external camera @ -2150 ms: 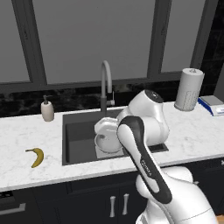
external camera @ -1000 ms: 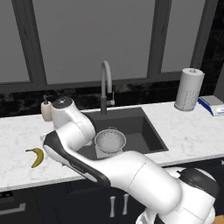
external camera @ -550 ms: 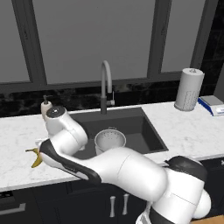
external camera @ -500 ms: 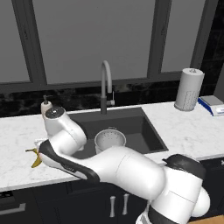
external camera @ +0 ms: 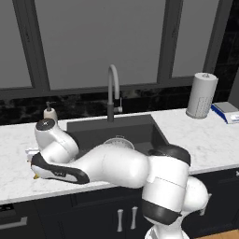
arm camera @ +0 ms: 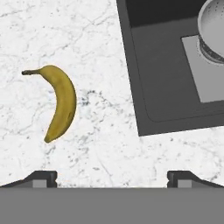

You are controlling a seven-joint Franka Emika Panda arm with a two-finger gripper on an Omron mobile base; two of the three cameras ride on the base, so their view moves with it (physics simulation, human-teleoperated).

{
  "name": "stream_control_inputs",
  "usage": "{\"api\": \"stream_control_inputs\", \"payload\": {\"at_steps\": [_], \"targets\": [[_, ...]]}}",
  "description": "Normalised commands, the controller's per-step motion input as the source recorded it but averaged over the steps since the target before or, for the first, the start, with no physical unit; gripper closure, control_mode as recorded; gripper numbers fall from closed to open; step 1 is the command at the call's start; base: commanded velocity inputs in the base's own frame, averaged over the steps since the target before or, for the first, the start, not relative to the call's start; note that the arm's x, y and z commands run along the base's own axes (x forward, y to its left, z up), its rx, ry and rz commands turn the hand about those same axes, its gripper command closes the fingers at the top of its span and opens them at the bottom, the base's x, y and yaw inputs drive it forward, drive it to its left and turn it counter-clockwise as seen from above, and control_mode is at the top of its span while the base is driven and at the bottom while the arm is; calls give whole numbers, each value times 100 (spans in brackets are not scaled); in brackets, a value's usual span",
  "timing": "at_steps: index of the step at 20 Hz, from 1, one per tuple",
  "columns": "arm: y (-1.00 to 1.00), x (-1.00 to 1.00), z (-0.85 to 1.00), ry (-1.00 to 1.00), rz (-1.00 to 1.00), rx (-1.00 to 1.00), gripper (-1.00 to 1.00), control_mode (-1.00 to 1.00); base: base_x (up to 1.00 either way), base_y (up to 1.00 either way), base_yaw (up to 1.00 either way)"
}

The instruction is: Put the colander in the sink, put the banana in the colander, and turn on the sink faucet and pour water over the colander.

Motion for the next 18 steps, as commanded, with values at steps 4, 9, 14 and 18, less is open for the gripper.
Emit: {"api": "stream_control_inputs", "payload": {"at_steps": [4,9,14,18], "targets": [[50,42,-26,9,-12,-2,-100,-100,0,0,0],[41,44,-24,12,-10,-4,-100,-100,0,0,0],[16,36,-34,12,-5,-5,-100,-100,0,0,0],[0,7,-47,1,-1,-2,-100,-100,0,0,0]]}}
